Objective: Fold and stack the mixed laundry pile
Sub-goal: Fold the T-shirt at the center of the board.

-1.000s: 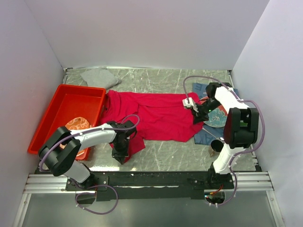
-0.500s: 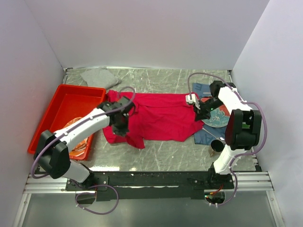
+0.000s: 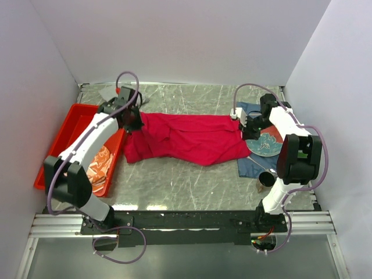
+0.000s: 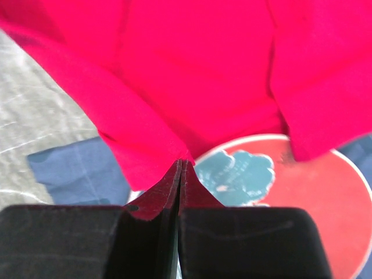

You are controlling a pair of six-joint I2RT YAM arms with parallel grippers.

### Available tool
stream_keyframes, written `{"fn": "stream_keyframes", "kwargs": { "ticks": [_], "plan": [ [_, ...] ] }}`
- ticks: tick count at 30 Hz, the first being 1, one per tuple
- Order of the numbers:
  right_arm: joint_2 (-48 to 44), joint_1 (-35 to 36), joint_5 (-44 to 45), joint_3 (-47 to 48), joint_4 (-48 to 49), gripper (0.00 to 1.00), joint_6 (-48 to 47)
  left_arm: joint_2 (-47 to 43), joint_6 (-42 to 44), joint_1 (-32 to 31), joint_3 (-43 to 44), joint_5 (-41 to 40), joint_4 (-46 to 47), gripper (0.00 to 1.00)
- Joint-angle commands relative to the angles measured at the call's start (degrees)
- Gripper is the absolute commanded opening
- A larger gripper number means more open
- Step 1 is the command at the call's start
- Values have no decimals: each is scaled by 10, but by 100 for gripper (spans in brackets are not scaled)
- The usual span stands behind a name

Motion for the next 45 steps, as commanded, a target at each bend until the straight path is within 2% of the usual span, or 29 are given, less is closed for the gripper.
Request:
{"fn": "stream_keyframes", "kwargs": {
  "ticks": [1, 13, 27, 36, 45],
  "plan": [
    [-2, -11, 28, 19, 51, 0, 53, 42, 24, 21, 70, 18, 58, 1],
    [13, -13, 62, 29, 107, 0, 145, 155, 43, 60, 175, 39, 93, 1],
    [16, -12, 98, 22, 153, 0, 212, 287, 72, 70, 312, 42, 61, 1],
    [-12, -14, 123, -25, 194, 0, 243, 320, 79, 84, 326, 34, 57, 1],
    [-20, -16, 128, -26, 219, 0, 267, 336, 81, 91, 340, 30, 55, 1]
  ]
}}
